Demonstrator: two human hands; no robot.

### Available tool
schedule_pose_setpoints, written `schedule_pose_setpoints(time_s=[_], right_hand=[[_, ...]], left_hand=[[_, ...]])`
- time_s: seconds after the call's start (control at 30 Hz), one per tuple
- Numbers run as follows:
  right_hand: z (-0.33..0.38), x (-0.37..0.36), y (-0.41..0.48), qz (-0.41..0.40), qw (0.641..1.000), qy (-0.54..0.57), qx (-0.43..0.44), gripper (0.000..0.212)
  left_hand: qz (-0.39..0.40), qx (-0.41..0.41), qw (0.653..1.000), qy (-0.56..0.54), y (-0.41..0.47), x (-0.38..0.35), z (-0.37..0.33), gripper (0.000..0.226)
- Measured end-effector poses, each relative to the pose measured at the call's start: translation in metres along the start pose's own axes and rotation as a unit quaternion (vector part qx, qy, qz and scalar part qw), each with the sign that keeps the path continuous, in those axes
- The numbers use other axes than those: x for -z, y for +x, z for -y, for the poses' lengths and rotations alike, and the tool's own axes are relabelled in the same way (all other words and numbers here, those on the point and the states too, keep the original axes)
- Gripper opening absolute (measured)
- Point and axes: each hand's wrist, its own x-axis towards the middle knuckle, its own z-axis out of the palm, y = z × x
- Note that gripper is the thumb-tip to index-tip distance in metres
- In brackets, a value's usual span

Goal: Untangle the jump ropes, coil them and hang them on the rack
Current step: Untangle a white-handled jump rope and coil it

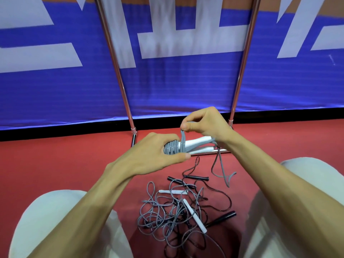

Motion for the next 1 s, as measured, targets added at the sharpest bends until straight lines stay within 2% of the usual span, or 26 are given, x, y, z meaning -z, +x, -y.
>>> schedule_pose_setpoints(time_s=[0.07, 0.17, 0.23, 0.3, 0.4, 0.47, 0.57, 0.63, 0.73, 0.87, 1.0], right_hand=[[-0.005, 0.001, 0.0, 0.014, 1.0, 0.012, 0.018, 0.01], [-0.01, -0.003, 0.001, 0.018, 0.994, -0.082, 0.07, 0.027], [-0.012, -0.009, 0.0, 0.016, 0.989, -0.139, 0.055, 0.034], [-0.011, -0.015, -0.002, 0.031, 0.988, -0.149, 0.037, 0.046], [-0.007, -0.018, -0.005, 0.042, 0.987, -0.157, -0.002, 0.066], [-0.004, -0.018, -0.007, 0.057, 0.985, -0.163, -0.014, 0.067], [0.001, -0.016, -0.013, 0.132, 0.973, -0.186, -0.039, 0.061], [0.004, -0.015, -0.018, 0.18, 0.952, -0.248, -0.031, 0.051], [0.007, -0.016, -0.022, 0.203, 0.927, -0.313, 0.024, 0.036], [0.012, -0.014, -0.024, 0.19, 0.893, -0.388, 0.124, 0.026], [0.013, -0.008, -0.024, 0.091, 0.849, -0.452, 0.258, 0.029]], left_hand=[[-0.014, 0.004, 0.998, -0.06, -0.002, 0.006, -0.001, 0.025], [-0.079, 0.005, 0.985, -0.156, -0.003, 0.011, 0.0, 0.03], [-0.114, 0.014, 0.97, -0.213, -0.003, 0.011, 0.002, 0.044], [-0.13, 0.021, 0.955, -0.265, -0.001, 0.011, 0.002, 0.053], [-0.159, 0.018, 0.939, -0.304, 0.002, 0.013, -0.003, 0.034], [-0.175, 0.035, 0.94, -0.29, 0.003, 0.014, -0.001, 0.023], [-0.216, 0.083, 0.939, -0.254, 0.006, 0.016, 0.012, 0.009], [-0.247, 0.115, 0.938, -0.212, 0.007, 0.02, 0.023, 0.015], [-0.255, 0.148, 0.951, -0.096, 0.008, 0.022, 0.031, 0.027], [-0.217, 0.148, 0.963, 0.056, 0.009, 0.017, 0.036, 0.037], [-0.136, 0.153, 0.972, 0.115, 0.01, 0.014, 0.034, 0.04]])
